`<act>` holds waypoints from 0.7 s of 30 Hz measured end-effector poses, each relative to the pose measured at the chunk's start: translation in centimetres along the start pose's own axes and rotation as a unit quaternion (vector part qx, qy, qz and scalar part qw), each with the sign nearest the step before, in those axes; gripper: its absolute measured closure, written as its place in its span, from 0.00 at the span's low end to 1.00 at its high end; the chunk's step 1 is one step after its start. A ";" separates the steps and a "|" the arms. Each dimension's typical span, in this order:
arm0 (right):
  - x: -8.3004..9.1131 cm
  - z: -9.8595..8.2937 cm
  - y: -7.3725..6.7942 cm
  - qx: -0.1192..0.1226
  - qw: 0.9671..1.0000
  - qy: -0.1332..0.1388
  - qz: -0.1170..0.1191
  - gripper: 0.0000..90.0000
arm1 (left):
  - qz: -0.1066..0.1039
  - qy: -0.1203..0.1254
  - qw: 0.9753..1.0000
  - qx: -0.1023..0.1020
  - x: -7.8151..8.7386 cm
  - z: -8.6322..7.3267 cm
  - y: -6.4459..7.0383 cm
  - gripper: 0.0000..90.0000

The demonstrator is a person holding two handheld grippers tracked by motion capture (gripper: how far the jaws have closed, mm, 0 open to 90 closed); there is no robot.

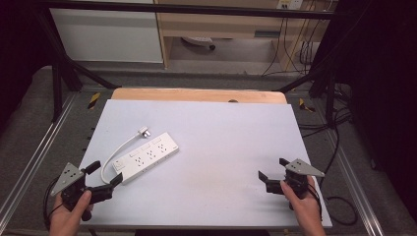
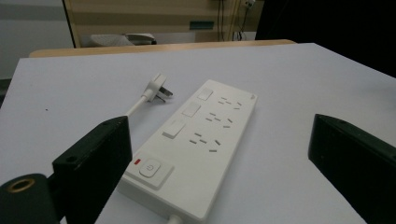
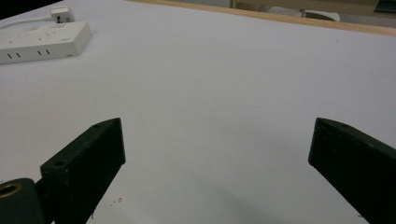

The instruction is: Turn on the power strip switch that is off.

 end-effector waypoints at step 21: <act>0.2 0.3 -0.3 0.016 1.000 0.004 -0.004 0.04 | -0.009 0.008 1.000 -0.008 -0.1 0.2 0.6 0.07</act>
Point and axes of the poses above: each handheld gripper's, and its own axes: x roughly backward along the jaws, z roughly out of its top, y roughly to its right, the point moved 6 cm from there along -x, roughly forward along the jaws, and after that the axes turned 9 degrees about x, right-handed, at the moved point
